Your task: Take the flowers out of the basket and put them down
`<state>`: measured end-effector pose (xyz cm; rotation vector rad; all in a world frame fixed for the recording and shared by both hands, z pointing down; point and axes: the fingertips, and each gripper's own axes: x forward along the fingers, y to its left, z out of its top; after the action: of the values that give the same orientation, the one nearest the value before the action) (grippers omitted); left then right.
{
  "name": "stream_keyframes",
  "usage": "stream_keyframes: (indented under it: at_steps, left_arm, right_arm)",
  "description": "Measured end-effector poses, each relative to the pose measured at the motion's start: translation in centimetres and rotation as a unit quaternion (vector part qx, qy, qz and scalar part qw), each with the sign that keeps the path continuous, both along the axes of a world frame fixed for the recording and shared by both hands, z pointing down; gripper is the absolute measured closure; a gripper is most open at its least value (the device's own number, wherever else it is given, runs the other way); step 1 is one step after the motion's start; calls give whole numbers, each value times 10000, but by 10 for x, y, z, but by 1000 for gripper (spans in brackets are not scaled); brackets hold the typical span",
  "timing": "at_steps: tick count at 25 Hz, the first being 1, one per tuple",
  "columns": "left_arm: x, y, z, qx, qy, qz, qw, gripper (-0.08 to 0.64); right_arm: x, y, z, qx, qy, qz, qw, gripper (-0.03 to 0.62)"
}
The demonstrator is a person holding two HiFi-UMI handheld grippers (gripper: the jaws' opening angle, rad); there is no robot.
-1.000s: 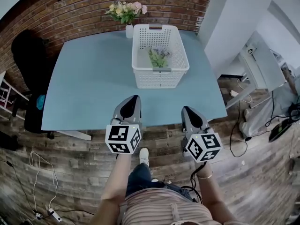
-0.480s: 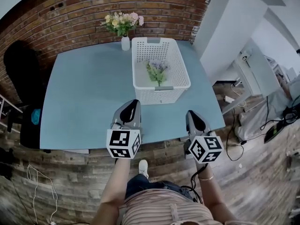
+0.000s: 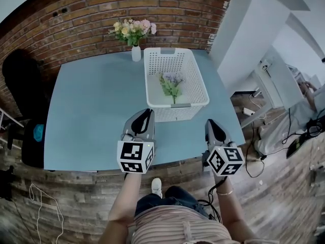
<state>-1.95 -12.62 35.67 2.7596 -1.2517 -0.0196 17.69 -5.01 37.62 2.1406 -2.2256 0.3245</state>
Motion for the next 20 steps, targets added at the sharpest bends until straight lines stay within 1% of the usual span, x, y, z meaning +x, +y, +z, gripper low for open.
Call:
stream_keyframes:
  at_steps: [4,7,9,12,16,20]
  left_arm:
    - [1,-15,-2,-109,60,-50,9999,531]
    - [5,-23,-6,-128,-27,-21,9999,515]
    - [11,-30,-17,-70,-119,63,9999,508]
    - [27,-45,-31,-37,-367,264,9990,498]
    - [53,-65,-38,-297,-660,648,9953,447]
    - [86,-91,-38,-579,-1047,947,9883,417]
  right_arm:
    - [7,-9,-3,41,1,114,9999,586]
    - [11,-11,-3,-3,34,156,9999,586]
    - [17,-13,-4,-42,92,189,9998,586]
    - [32,-16,-3,-72,118,286,9995,586]
    - [50,-23,-1,-88,91,448,9989,586]
    - [73,-35,-3,-68,99,521,9986,586]
